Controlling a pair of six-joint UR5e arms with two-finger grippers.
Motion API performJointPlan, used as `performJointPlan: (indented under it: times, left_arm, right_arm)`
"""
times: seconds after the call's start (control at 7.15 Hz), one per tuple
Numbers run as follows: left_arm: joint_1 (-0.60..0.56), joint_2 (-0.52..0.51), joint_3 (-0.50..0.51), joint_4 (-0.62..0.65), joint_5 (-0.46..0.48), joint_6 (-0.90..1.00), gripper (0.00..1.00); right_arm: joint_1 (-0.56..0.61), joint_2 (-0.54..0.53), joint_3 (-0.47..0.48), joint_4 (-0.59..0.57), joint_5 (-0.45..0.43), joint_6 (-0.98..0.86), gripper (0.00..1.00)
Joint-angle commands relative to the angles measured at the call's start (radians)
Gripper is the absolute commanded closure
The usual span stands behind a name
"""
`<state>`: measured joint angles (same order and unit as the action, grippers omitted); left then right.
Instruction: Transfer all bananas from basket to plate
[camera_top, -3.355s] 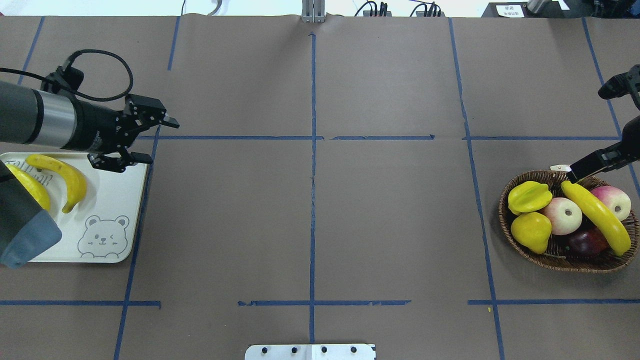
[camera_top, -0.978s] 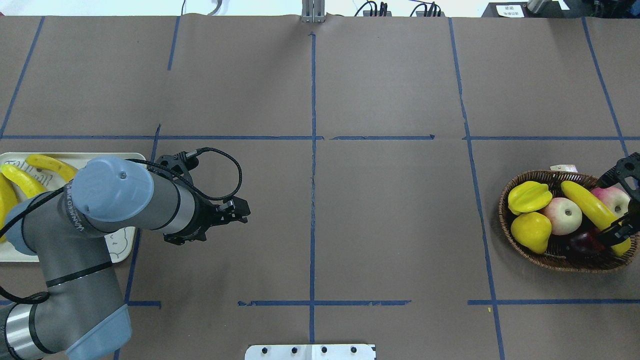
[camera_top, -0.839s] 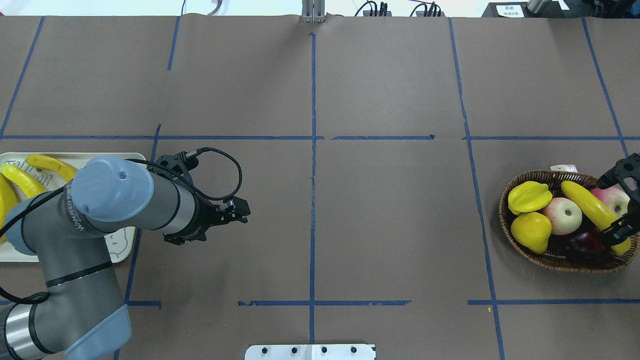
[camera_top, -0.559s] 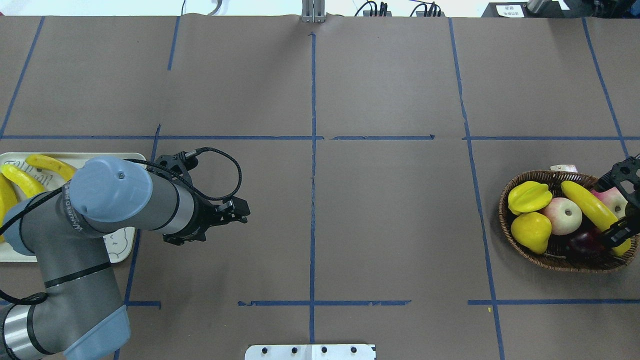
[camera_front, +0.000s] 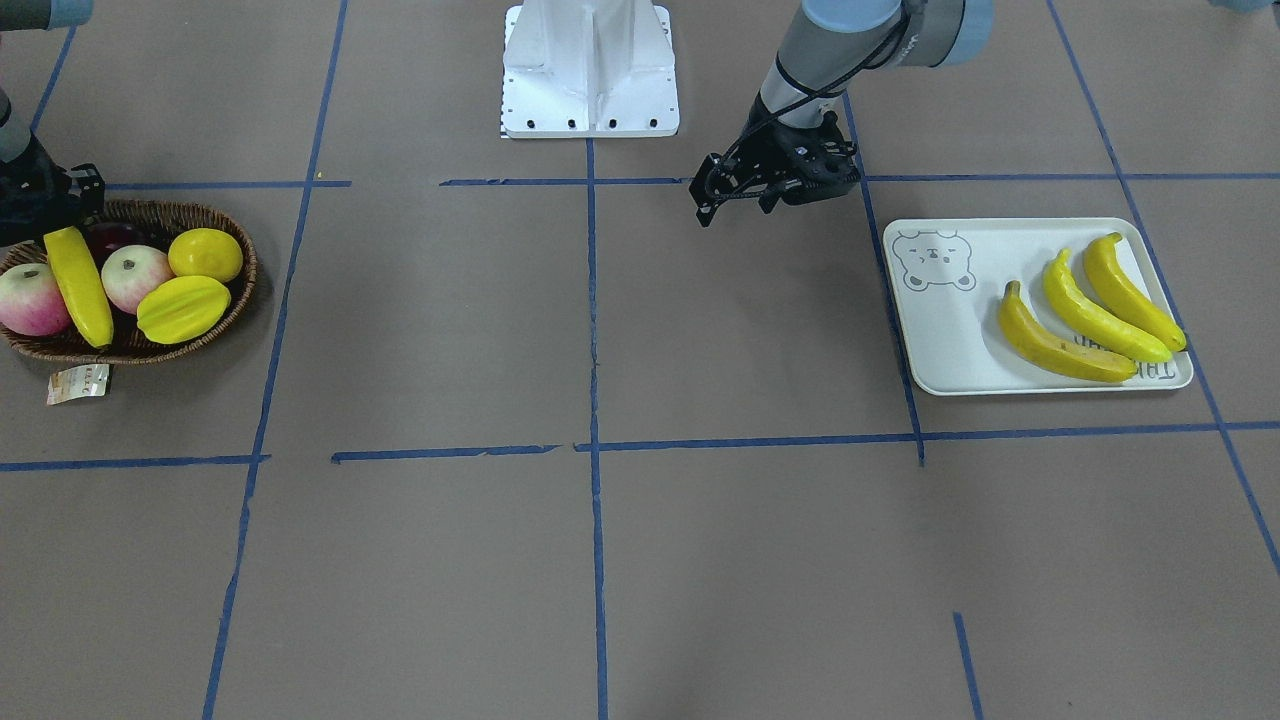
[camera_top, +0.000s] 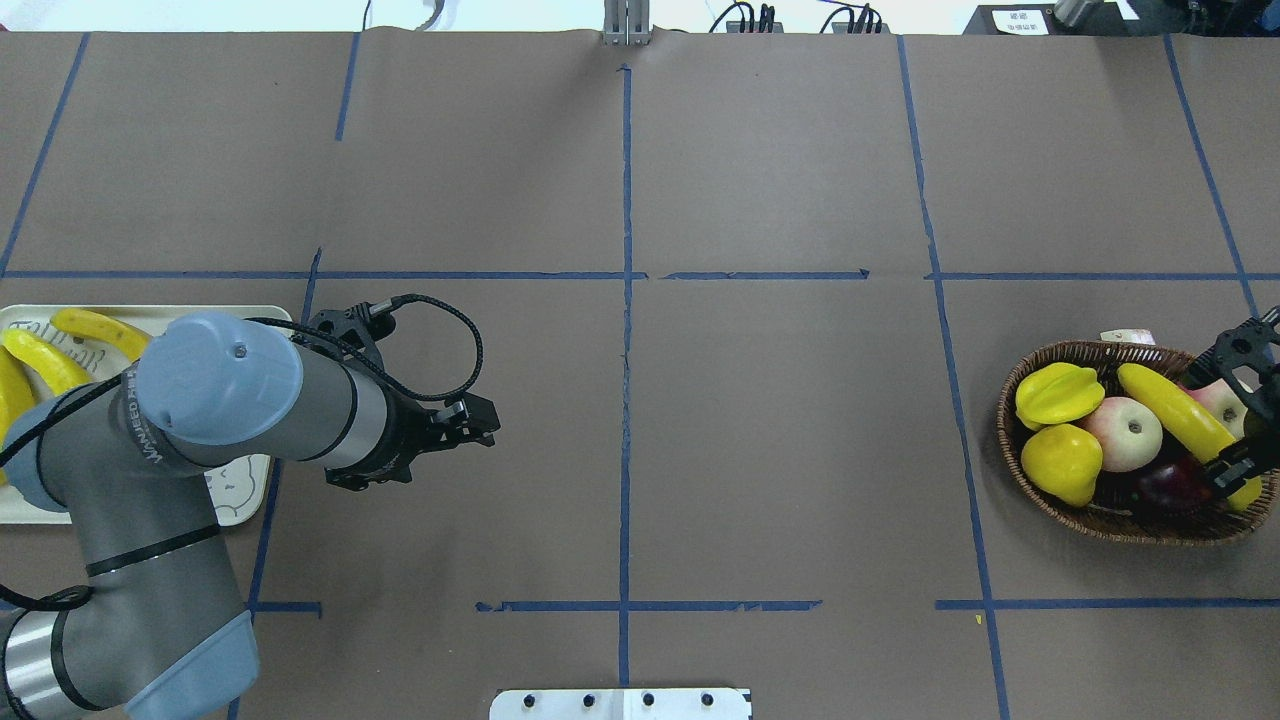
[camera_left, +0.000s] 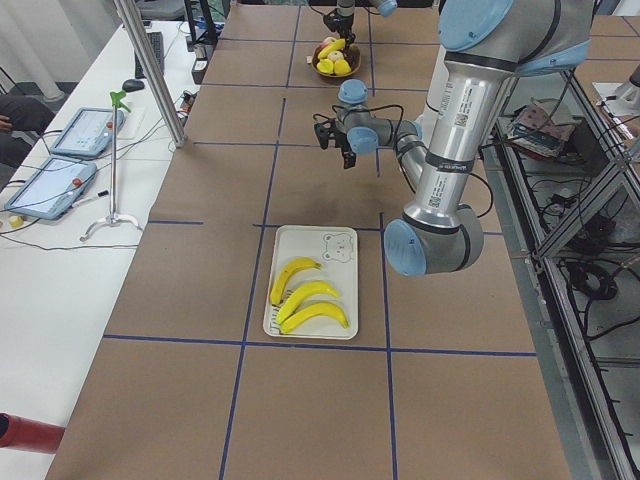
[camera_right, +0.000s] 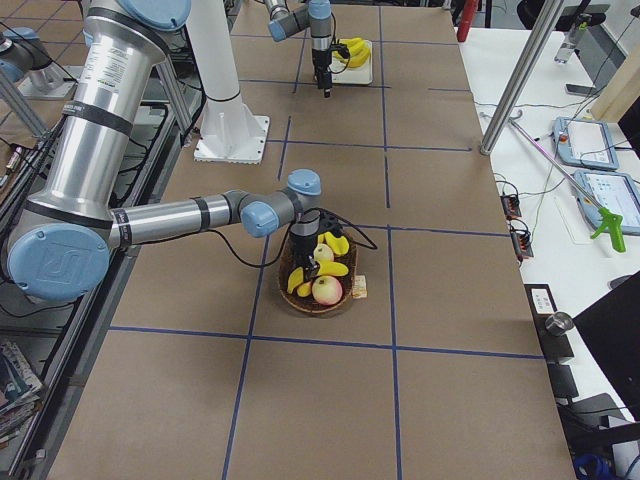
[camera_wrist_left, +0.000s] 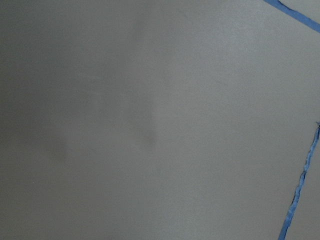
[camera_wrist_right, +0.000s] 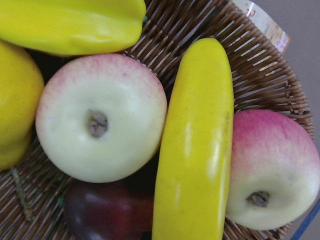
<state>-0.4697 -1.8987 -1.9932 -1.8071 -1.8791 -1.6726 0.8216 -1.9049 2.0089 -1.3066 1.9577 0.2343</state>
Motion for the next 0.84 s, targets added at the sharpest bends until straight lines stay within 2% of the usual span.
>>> performJointPlan:
  times: [0.0, 0.28, 0.56, 0.7]
  left_arm:
    - [-0.001, 0.003, -0.015, 0.000, 0.000, -0.001, 0.01]
    - [0.000, -0.002, -0.015, 0.000, 0.000, -0.001, 0.01]
    - [0.000, -0.005, -0.022, -0.001, 0.000, -0.001, 0.01]
    - [0.000, -0.008, -0.024, -0.002, 0.000, 0.001, 0.01]
  right_arm:
    - [0.005, -0.002, 0.017, 0.001, 0.003, -0.003, 0.83]
    - [0.075, -0.003, 0.063, 0.001, 0.055, -0.003, 0.89]
    - [0.151, 0.006, 0.087, 0.009, 0.220, 0.006, 0.90]
    - [0.157, 0.020, 0.097, 0.012, 0.245, 0.057, 0.90]
